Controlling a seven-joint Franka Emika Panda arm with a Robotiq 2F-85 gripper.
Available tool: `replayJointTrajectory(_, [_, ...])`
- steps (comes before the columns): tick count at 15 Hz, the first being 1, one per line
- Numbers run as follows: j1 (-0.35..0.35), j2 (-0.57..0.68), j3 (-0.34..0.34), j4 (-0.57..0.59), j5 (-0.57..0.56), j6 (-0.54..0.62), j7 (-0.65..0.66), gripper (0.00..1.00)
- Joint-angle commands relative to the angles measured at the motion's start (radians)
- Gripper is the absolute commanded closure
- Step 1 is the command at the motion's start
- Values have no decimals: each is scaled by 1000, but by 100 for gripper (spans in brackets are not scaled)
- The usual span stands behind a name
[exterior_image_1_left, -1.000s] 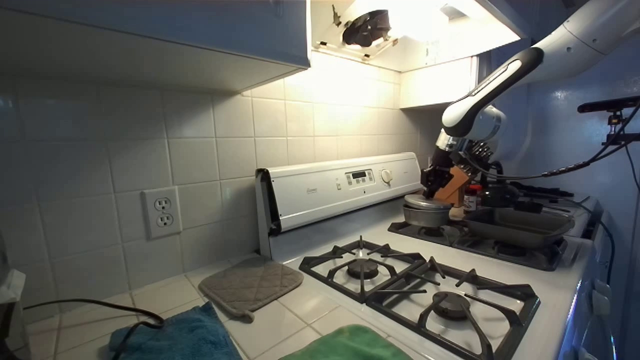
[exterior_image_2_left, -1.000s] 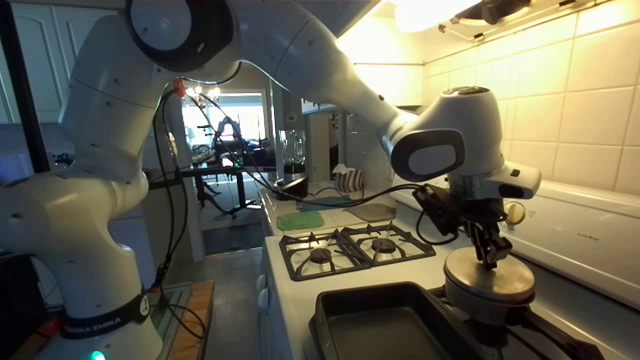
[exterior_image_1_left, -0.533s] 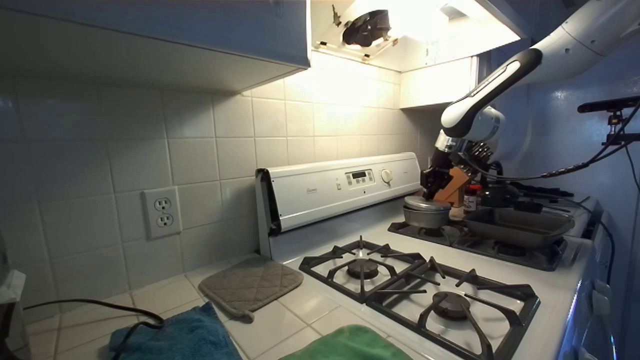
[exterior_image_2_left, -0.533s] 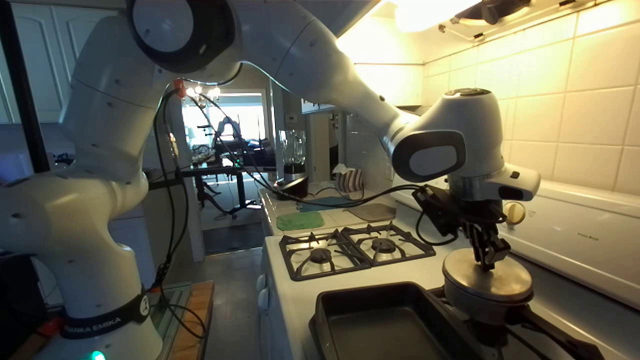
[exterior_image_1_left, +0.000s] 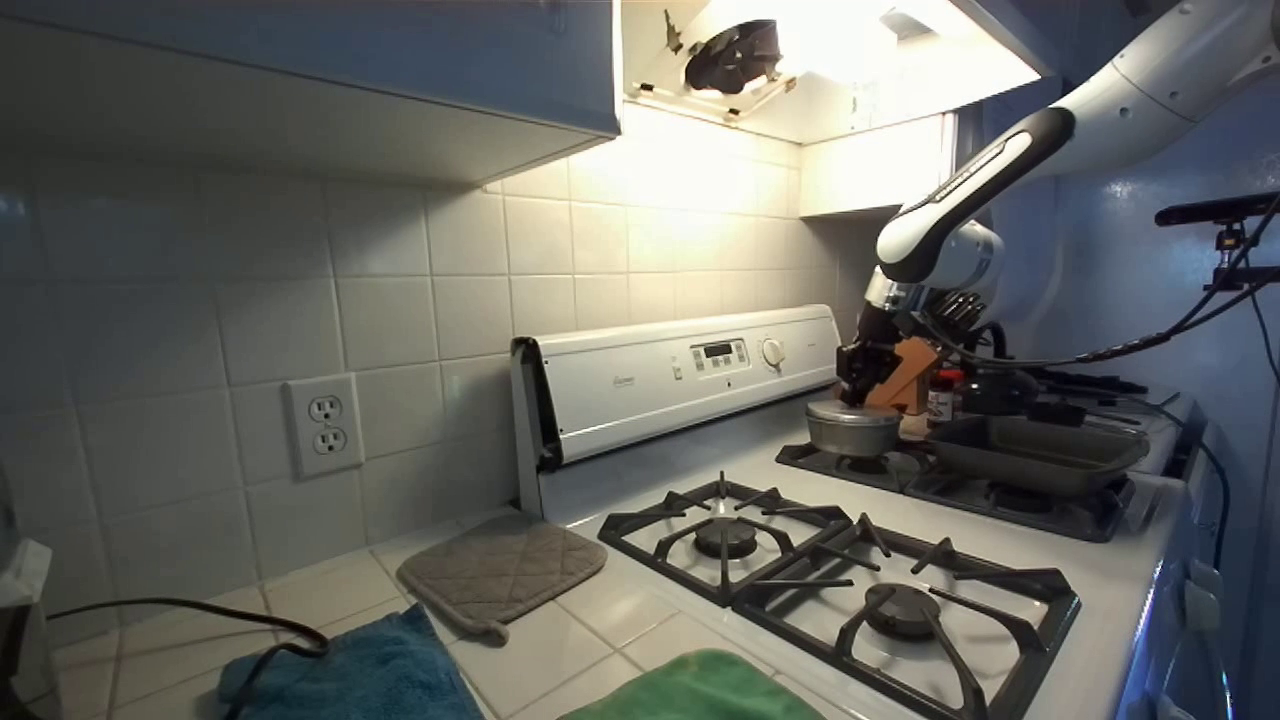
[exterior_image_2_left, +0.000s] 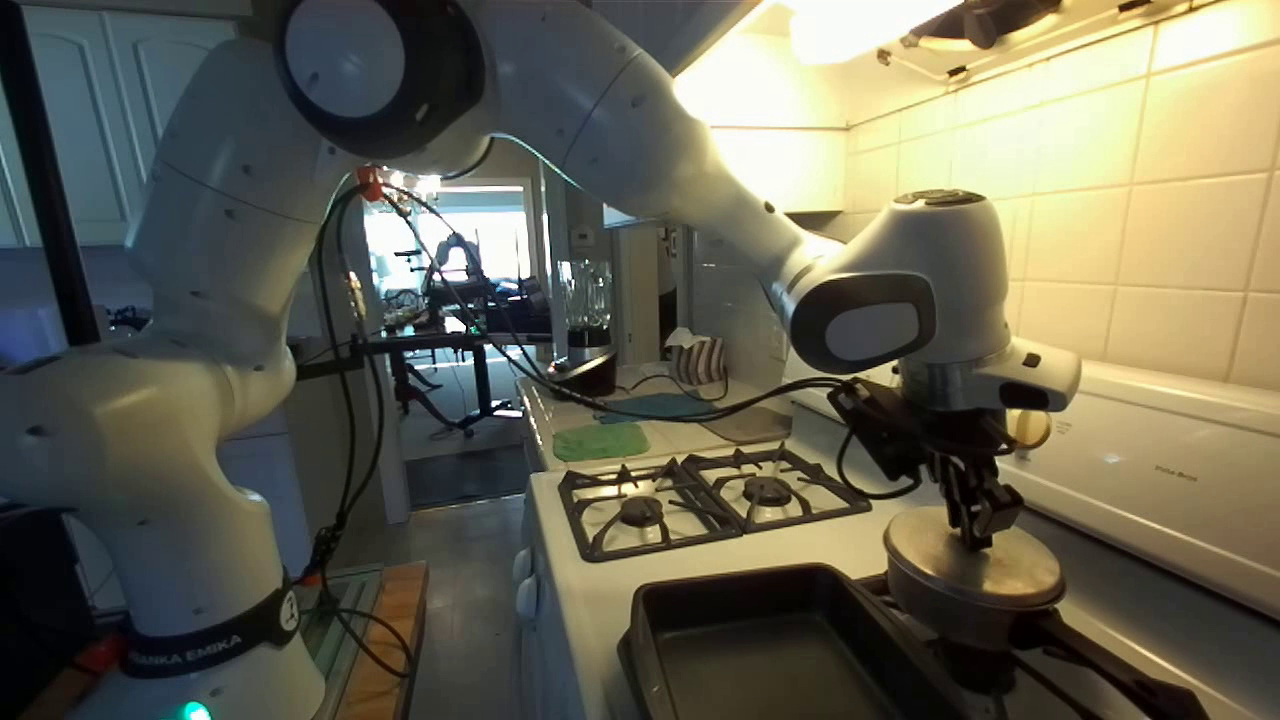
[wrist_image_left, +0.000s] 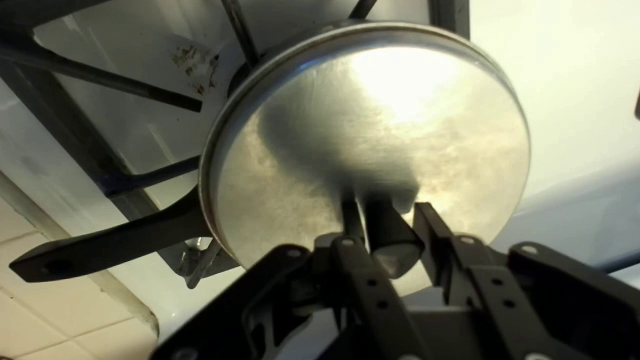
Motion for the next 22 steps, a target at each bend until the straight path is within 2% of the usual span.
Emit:
replayJointTrajectory(1, [12,24,-10,40,-15,-28,13,34])
replayJointTrajectory(6, [4,-8,6,8,-1,-25,-17,2])
replayJointTrajectory(12, [10,-92,-1,-74,-25,-57,-55,0])
replayJointTrajectory(16, [15,-163,-7,-136,-37,-137,-84,0])
replayJointTrajectory(22, [49,-281,-27,-301,-114,-96,-94,0])
